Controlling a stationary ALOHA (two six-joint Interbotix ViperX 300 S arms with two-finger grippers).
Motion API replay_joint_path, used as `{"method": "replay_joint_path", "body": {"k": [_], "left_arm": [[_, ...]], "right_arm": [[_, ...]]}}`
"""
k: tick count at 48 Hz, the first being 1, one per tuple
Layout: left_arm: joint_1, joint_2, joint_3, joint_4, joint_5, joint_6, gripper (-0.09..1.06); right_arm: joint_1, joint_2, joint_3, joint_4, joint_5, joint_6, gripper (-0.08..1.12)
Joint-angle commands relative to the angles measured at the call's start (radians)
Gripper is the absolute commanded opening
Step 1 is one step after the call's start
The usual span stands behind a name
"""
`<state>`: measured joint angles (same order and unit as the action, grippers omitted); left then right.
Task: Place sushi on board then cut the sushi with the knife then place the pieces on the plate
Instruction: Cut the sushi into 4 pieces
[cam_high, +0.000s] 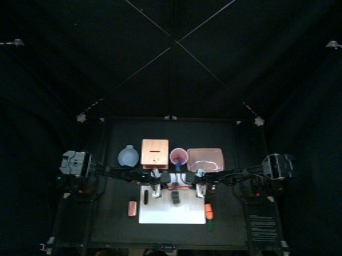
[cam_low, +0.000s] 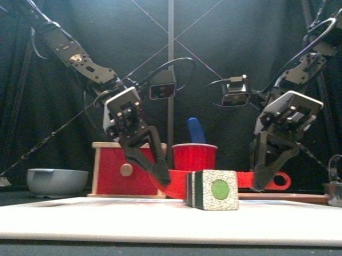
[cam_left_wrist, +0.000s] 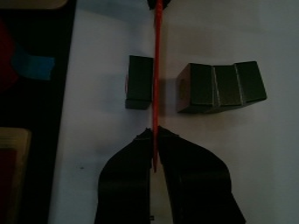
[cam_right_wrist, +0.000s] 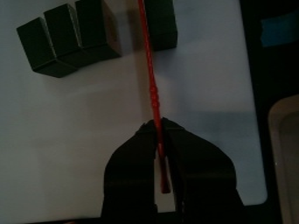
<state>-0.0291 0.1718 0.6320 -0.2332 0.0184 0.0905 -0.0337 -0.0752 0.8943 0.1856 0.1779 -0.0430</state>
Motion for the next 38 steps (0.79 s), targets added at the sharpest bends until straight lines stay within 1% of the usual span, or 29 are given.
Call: {"method": "replay_joint_path", "body": {"k": [1,4,9,22,23,27,33,38], "left_arm": [[0.006,-0.015,-0.018,0.011,-0.003,0.0,0.47],[0.009,-0.02,-0.018,0.017,-0.003,0.0,0.47],[0.006,-0.034,-0.018,0.017,0.003,0.0,0.47],[-0.002,-0.117,-0.021,0.017,0.077,-0.003,0.47],[-0.005,-0.124,-0.021,0.017,0.083,-0.003,0.47],[-0.035,-0.138,-0.021,0.015,0.086,-0.003,0.47],[-0.074,-0.133,-0.023,0.011,0.084,-0.006,0.47],[-0.097,-0.121,-0.025,-0.012,0.083,-0.006,0.47]], "right_arm": [[-0.02,-0.034,-0.012,-0.002,0.011,0.002,0.38],[-0.02,-0.04,-0.015,0.0,0.021,0.002,0.38],[-0.012,-0.064,-0.028,0.0,0.049,0.002,0.38],[-0.005,-0.176,-0.077,0.011,0.204,0.003,0.38],[-0.002,-0.183,-0.078,0.012,0.209,0.003,0.38],[0.017,-0.209,-0.077,0.026,0.21,0.003,0.38],[0.04,-0.221,-0.071,0.051,0.21,0.003,0.38],[0.057,-0.218,-0.066,0.071,0.21,0.003,0.38]]}}
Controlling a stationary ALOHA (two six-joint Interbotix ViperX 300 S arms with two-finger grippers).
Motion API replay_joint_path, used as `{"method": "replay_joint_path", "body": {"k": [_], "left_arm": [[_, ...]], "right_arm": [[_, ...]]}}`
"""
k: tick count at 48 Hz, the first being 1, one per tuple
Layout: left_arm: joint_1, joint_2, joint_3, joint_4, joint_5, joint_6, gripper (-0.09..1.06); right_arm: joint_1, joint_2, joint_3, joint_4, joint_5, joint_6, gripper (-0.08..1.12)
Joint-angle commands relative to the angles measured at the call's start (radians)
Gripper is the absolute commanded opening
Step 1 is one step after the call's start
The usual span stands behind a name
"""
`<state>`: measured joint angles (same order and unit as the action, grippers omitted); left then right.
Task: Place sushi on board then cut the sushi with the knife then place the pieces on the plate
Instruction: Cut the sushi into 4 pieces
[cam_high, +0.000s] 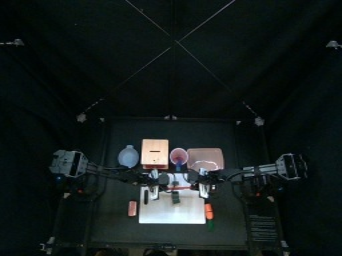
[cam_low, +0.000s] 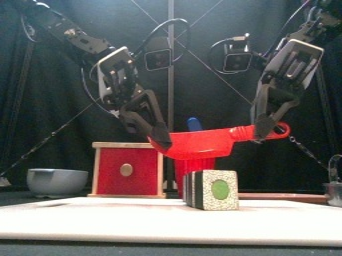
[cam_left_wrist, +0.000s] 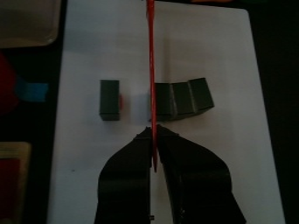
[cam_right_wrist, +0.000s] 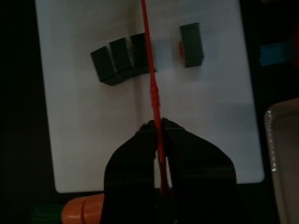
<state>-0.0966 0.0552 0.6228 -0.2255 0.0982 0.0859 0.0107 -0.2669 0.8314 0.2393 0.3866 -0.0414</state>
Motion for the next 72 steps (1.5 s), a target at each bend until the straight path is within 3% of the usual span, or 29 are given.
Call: {"method": "replay_joint_path", "body": {"k": [1,8,22,52,72], "left_arm": [[-0.034,-0.002,-0.014,-0.028,0.003,-0.002,0.47],[-0.049,0.02,-0.02,-0.061,0.003,-0.002,0.47],[-0.051,0.038,-0.023,-0.072,0.003,-0.002,0.47],[-0.051,0.066,-0.023,-0.072,0.003,-0.002,0.47],[-0.046,0.112,-0.026,-0.072,0.002,-0.002,0.47]], "right_arm": [[0.015,-0.026,-0.005,0.021,0.002,0.002,0.38],[0.028,-0.02,-0.003,0.031,0.002,0.002,0.38],[0.028,0.006,-0.003,0.029,-0.012,0.002,0.38],[0.026,0.044,-0.003,0.028,-0.012,0.002,0.38],[0.049,0.15,-0.005,0.058,-0.063,0.002,0.38]]}}
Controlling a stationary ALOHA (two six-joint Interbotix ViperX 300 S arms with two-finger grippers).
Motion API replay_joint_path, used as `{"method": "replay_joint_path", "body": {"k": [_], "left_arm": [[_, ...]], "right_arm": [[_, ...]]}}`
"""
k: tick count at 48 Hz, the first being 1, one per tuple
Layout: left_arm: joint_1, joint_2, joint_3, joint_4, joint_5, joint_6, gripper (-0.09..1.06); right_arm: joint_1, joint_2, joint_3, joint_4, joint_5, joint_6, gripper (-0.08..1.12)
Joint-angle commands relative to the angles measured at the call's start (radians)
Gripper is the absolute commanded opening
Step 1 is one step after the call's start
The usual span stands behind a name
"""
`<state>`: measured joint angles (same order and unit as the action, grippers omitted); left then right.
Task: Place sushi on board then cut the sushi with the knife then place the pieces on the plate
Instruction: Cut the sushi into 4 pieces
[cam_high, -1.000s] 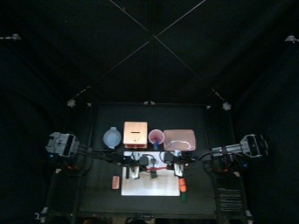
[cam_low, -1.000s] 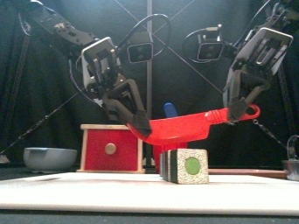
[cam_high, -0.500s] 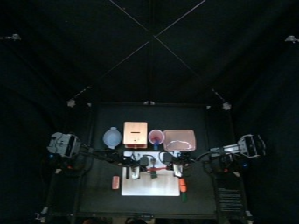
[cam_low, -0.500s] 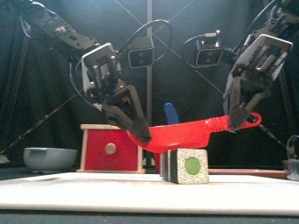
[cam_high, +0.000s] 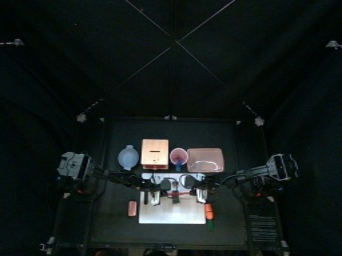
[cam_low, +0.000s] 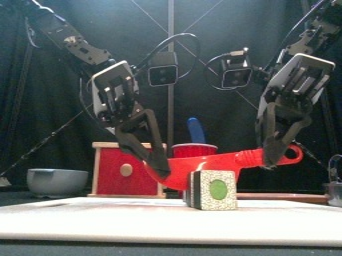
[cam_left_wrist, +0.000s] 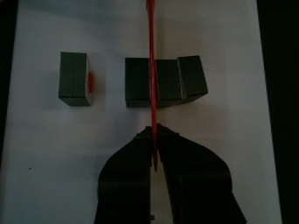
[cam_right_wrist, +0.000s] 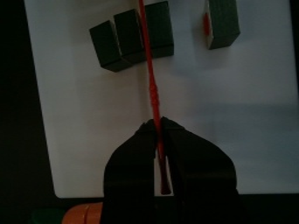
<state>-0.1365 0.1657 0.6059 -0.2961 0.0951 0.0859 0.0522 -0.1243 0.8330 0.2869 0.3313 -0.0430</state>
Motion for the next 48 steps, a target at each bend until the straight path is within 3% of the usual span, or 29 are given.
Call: {"method": "replay_joint_path", "body": {"k": [1,28,48], "left_arm": [[-0.006,0.003,-0.009,-0.002,0.003,-0.002,0.47],[-0.018,0.0,-0.014,-0.025,0.014,-0.002,0.47],[-0.021,-0.12,-0.014,0.006,0.02,0.0,0.47]], "right_arm": [[0.011,0.015,-0.006,0.012,-0.009,0.003,0.38],[0.075,0.052,-0.028,0.071,-0.006,0.005,0.38],[0.046,-0.106,-0.066,0.02,0.101,0.006,0.38]]}}
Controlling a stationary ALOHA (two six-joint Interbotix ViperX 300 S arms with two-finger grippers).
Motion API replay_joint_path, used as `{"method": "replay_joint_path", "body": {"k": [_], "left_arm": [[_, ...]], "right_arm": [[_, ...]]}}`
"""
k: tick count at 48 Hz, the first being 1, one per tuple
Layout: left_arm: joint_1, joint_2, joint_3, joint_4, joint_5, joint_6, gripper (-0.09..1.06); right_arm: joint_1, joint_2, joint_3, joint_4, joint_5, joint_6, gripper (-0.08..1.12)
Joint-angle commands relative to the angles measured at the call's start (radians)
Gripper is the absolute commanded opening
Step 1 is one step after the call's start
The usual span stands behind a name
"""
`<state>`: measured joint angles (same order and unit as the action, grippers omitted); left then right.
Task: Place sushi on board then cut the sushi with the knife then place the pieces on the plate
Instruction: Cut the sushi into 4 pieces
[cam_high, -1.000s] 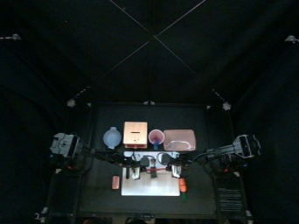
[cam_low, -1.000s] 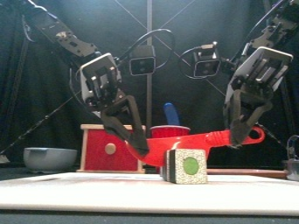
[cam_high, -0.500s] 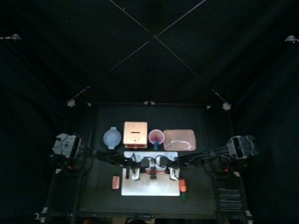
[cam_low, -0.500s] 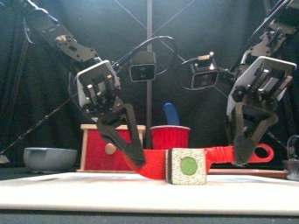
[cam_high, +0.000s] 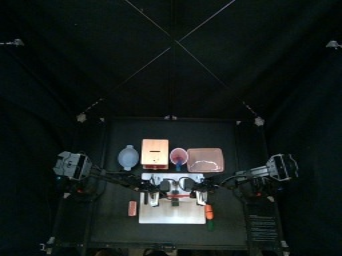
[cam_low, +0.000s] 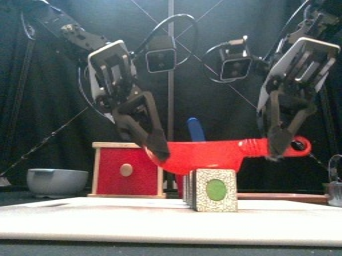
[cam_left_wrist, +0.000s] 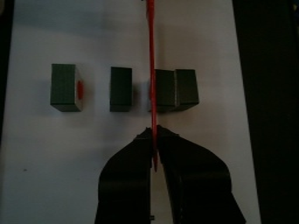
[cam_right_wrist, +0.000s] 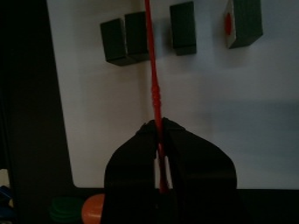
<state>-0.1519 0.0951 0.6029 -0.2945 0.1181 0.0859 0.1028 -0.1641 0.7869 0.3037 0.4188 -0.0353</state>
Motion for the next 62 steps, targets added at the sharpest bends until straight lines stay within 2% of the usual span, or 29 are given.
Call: {"method": "replay_joint_path", "body": {"k": [1,9,15,20,62], "left_arm": [[-0.009,-0.054,-0.011,0.005,-0.003,0.0,0.47],[-0.048,-0.054,-0.011,0.0,-0.003,-0.002,0.47],[-0.067,-0.035,-0.018,-0.029,-0.003,-0.003,0.47],[-0.067,-0.021,-0.018,-0.048,-0.003,-0.002,0.47],[-0.061,0.043,-0.021,-0.049,-0.006,-0.003,0.47]], "right_arm": [[-0.005,-0.072,-0.02,0.006,0.014,-0.002,0.38],[0.008,-0.097,-0.012,0.041,0.014,0.0,0.38],[0.029,-0.089,-0.006,0.069,0.009,-0.002,0.38],[0.034,-0.08,-0.002,0.074,0.009,-0.002,0.38],[0.034,-0.003,0.009,0.071,-0.012,-0.002,0.38]]}}
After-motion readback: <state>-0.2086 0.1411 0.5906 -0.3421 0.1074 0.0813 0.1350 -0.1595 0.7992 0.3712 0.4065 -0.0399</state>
